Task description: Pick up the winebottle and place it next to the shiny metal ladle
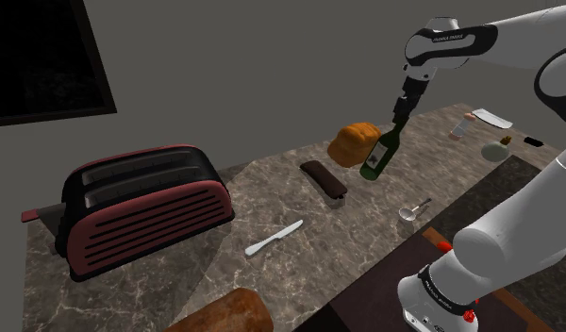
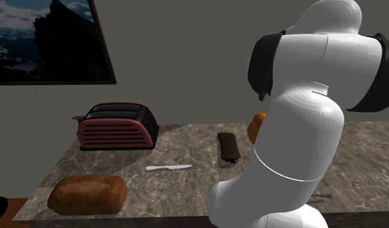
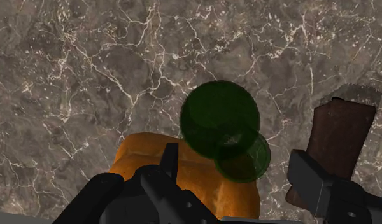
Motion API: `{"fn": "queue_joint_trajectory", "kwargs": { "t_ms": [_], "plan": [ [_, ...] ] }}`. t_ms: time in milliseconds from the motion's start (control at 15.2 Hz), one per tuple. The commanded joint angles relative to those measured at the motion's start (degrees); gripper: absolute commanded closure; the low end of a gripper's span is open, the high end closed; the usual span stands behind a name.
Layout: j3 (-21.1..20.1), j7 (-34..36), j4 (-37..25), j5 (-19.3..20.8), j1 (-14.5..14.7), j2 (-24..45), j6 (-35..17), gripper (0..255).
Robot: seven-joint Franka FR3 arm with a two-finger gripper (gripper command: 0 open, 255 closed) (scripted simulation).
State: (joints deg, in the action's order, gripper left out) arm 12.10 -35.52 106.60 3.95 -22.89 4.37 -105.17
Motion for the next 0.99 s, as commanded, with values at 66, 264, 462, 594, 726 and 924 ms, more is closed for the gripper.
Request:
{"fn": "queue_joint_trajectory", "kwargs": {
  "t_ms": [66,264,462,594,726,924],
  "plan": [
    [0.0,0.0,0.0,0.0,0.0,0.0,0.0,0],
    [-0.1,0.0,-1.8,0.0,0.1,-0.1,1.9,0],
    [-0.2,-0.1,-7.4,-0.1,0.2,0.1,7.3,0],
    [-0.2,-0.1,-7.4,-0.1,0.2,0.1,7.3,0],
    [-0.2,-0.1,-7.4,-0.1,0.2,0.1,7.3,0],
    [-0.2,-0.1,-7.4,-0.1,0.2,0.1,7.3,0]
  ]
}}
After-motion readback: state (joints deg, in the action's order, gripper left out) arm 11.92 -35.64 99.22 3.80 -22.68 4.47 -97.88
